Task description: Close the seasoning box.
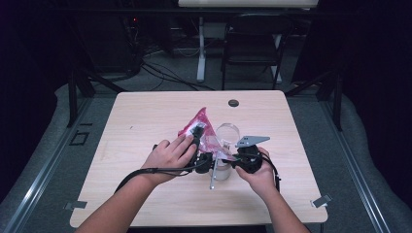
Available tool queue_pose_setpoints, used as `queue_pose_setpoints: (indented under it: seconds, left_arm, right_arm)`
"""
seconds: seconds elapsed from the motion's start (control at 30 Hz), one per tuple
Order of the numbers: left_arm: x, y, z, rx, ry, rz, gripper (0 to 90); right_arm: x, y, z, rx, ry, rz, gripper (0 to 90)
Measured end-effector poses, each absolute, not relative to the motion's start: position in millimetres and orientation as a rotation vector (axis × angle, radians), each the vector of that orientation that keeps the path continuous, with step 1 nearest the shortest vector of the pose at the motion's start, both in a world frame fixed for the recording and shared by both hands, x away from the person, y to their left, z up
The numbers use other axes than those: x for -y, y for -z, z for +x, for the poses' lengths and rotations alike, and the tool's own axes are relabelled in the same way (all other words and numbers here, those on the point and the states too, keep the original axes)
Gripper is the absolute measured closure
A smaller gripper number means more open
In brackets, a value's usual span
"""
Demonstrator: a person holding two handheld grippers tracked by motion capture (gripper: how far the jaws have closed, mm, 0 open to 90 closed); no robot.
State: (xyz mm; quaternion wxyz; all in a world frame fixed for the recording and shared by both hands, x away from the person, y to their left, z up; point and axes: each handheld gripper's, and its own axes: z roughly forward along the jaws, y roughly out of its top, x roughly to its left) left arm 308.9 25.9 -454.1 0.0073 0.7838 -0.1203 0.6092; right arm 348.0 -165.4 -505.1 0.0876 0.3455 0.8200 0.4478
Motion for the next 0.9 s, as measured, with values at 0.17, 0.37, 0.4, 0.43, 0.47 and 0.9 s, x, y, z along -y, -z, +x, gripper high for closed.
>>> queue_pose_setpoints:
  seconds: [0.17, 0.37, 0.4, 0.43, 0.47, 0.9]
  left_arm:
    - [-26.9, 454.3, 309.5, 0.37, -1.897, 2.462, 66.4]
    - [-29.2, 455.9, 310.6, 0.358, -1.886, 2.475, 66.7]
    - [-29.5, 455.1, 310.6, 0.364, -1.898, 2.468, 66.7]
    - [-30.2, 455.7, 311.1, 0.356, -1.887, 2.47, 66.7]
    - [-30.9, 455.7, 311.3, 0.352, -1.883, 2.474, 66.9]
    - [-36.5, 457.0, 312.9, 0.323, -1.869, 2.49, 67.5]
  right_arm:
    - [165.0, 505.1, 347.9, -2.443, -1.323, 1.025, 90.0]
    - [163.6, 505.4, 347.4, -2.447, -1.309, 1.017, 90.0]
    - [163.5, 505.1, 347.2, -2.446, -1.309, 1.015, 90.0]
    - [163.5, 504.7, 347.0, -2.444, -1.308, 1.013, 90.0]
    - [163.1, 504.5, 346.6, -2.438, -1.311, 1.014, 90.0]
    - [161.8, 502.1, 344.6, -2.435, -1.31, 1.005, 90.0]
